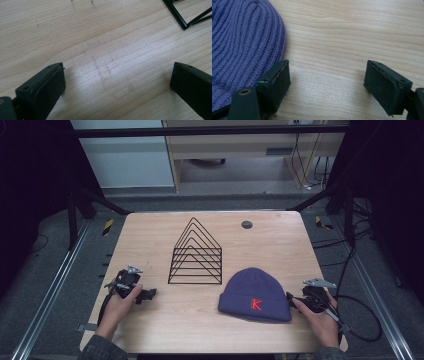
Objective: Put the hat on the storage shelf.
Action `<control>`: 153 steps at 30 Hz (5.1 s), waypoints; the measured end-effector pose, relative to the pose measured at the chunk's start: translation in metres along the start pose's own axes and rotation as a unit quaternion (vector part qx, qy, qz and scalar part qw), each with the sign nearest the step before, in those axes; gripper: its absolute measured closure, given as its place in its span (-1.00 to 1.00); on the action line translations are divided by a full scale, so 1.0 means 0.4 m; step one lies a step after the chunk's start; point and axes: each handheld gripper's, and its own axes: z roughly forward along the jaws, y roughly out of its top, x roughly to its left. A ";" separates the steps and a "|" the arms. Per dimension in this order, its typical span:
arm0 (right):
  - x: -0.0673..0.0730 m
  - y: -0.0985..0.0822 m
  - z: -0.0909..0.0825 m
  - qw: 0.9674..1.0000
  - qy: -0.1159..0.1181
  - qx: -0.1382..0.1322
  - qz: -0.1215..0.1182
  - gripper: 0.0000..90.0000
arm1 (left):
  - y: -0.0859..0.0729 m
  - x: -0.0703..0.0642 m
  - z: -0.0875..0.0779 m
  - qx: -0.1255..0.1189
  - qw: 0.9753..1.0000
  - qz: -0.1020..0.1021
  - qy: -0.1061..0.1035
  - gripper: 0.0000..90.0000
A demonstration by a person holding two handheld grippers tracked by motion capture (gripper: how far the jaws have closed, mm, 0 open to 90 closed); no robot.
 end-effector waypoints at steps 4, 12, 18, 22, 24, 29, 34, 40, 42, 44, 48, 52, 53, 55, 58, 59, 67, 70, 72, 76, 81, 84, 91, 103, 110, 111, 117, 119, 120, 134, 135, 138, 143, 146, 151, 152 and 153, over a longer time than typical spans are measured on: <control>0.001 0.001 0.000 1.000 0.002 0.004 0.002 -0.56 | 0.001 0.001 0.000 0.003 1.000 0.002 0.000 -1.00; 0.002 0.007 -0.009 1.000 -0.001 0.013 -0.001 -0.58 | 0.003 -0.001 0.000 0.003 1.000 0.005 -0.001 -1.00; 0.033 0.055 -0.056 1.000 -0.008 -0.026 -0.011 -0.32 | 0.002 -0.001 0.001 0.001 1.000 0.007 -0.002 -1.00; 0.076 0.120 -0.058 0.999 0.006 -0.016 -0.050 -0.24 | 0.003 -0.003 0.002 0.001 1.000 0.006 -0.004 -1.00; 0.093 0.158 -0.050 0.998 0.015 -0.008 -0.062 -0.19 | 0.003 -0.004 0.002 0.001 1.000 0.007 -0.004 -1.00; 0.119 0.238 -0.010 0.995 0.037 0.019 -0.096 -0.06 | 0.002 -0.007 0.003 -0.002 1.000 0.005 -0.006 -1.00; 0.116 0.275 0.030 0.994 0.060 0.039 -0.085 0.03 | 0.002 -0.009 0.002 -0.003 1.000 0.006 -0.006 -1.00; 0.117 0.299 0.053 0.992 0.075 0.056 -0.082 0.14 | 0.002 -0.009 0.002 -0.001 1.000 0.009 -0.007 -1.00; 0.118 0.303 0.064 0.991 0.076 0.066 -0.084 0.17 | 0.002 -0.008 0.002 -0.001 1.000 0.009 -0.007 -1.00; 0.118 0.306 0.073 0.991 0.078 0.070 -0.079 0.23 | 0.002 -0.008 0.002 -0.001 1.000 0.009 -0.007 -1.00; 0.120 0.303 0.096 0.990 0.087 0.079 -0.074 0.29 | 0.003 -0.008 0.003 -0.002 1.000 0.012 -0.009 -1.00; 0.127 0.293 0.113 0.989 0.092 0.088 -0.068 0.29 | 0.002 -0.009 0.003 -0.005 1.000 0.010 -0.009 -1.00; 0.128 0.290 0.117 0.989 0.094 0.090 -0.068 0.28 | 0.002 -0.009 0.003 -0.005 1.000 0.010 -0.009 -1.00; 0.131 0.284 0.123 0.989 0.097 0.094 -0.062 0.24 | 0.002 -0.009 0.003 -0.005 1.000 0.010 -0.008 -1.00; 0.137 0.275 0.128 0.988 0.106 0.096 -0.057 0.18 | 0.002 -0.009 0.003 -0.004 1.000 0.010 -0.009 -1.00; 0.141 0.271 0.132 0.987 0.107 0.100 -0.058 0.15 | 0.002 -0.009 0.003 -0.004 1.000 0.010 -0.009 -1.00; 0.166 0.259 0.155 0.984 0.112 0.122 -0.063 0.25 | 0.002 -0.011 0.004 -0.005 1.000 0.012 -0.009 -1.00; 0.167 0.259 0.156 0.983 0.118 0.126 -0.069 0.41 | 0.002 -0.012 0.004 -0.006 1.000 0.013 -0.009 -1.00; 0.167 0.258 0.156 0.982 0.123 0.127 -0.068 0.52 | 0.002 -0.012 0.004 -0.006 1.000 0.013 -0.009 -1.00; 0.166 0.259 0.152 0.980 0.129 0.128 -0.079 0.67 | 0.002 -0.012 0.004 -0.006 1.000 0.013 -0.009 -1.00; 0.171 0.262 0.136 0.980 0.132 0.121 -0.091 0.74 | 0.002 -0.011 0.004 -0.006 1.000 0.016 -0.009 -1.00; 0.174 0.266 0.118 0.980 0.135 0.112 -0.095 0.75 | 0.003 -0.011 0.003 -0.005 1.000 0.017 -0.010 -1.00; 0.183 0.290 0.044 0.981 0.150 0.072 -0.100 0.77 | 0.003 -0.012 0.001 -0.003 1.000 0.020 -0.010 -1.00; 0.236 0.337 -0.139 0.971 0.184 -0.025 -0.152 0.78 | 0.006 -0.009 -0.024 -0.028 0.999 0.030 -0.005 -0.88; 0.241 0.368 -0.198 0.967 0.191 -0.046 -0.161 0.78 | 0.010 -0.014 -0.033 -0.046 0.998 0.035 -0.007 -0.87; 0.240 0.374 -0.203 0.967 0.190 -0.050 -0.164 0.78 | 0.011 -0.015 -0.034 -0.047 0.998 0.036 -0.008 -0.87; 0.229 0.413 -0.233 0.967 0.183 -0.064 -0.166 0.78 | 0.013 -0.021 -0.046 -0.060 0.997 0.038 -0.012 -0.86; 0.221 0.427 -0.242 0.967 0.179 -0.069 -0.165 0.78 | 0.014 -0.021 -0.052 -0.066 0.997 0.038 -0.014 -0.86; 0.219 0.432 -0.245 0.968 0.178 -0.071 -0.163 0.78 | 0.015 -0.022 -0.058 -0.072 0.997 0.034 -0.016 -0.86; 0.187 0.534 -0.268 0.971 0.159 -0.097 -0.148 0.78 | 0.109 -0.025 -0.174 -0.147 0.988 0.023 -0.045 -0.85; 0.188 0.543 -0.269 0.972 0.156 -0.098 -0.148 0.78 | 0.109 -0.025 -0.174 -0.147 0.988 0.023 -0.045 -0.85; 0.194 0.569 -0.271 0.972 0.152 -0.103 -0.148 0.78 | 0.144 -0.029 -0.202 -0.153 0.986 0.027 -0.062 -0.85; 0.205 0.610 -0.276 0.972 0.147 -0.114 -0.147 0.78 | 0.184 -0.033 -0.233 -0.158 0.984 0.035 -0.080 -0.85; 0.211 0.633 -0.277 0.972 0.144 -0.119 -0.146 0.78 | 0.201 -0.035 -0.248 -0.164 0.982 0.035 -0.087 -0.86; 0.224 0.664 -0.279 0.972 0.141 -0.125 -0.143 0.78 | 0.250 -0.043 -0.275 -0.167 0.981 0.050 -0.090 -0.87; 0.226 0.669 -0.278 0.972 0.141 -0.127 -0.142 0.78 | 0.257 -0.045 -0.277 -0.166 0.981 0.050 -0.092 -0.87; 0.228 0.674 -0.277 0.971 0.142 -0.128 -0.141 0.78 | 0.263 -0.047 -0.279 -0.168 0.980 0.050 -0.093 -0.87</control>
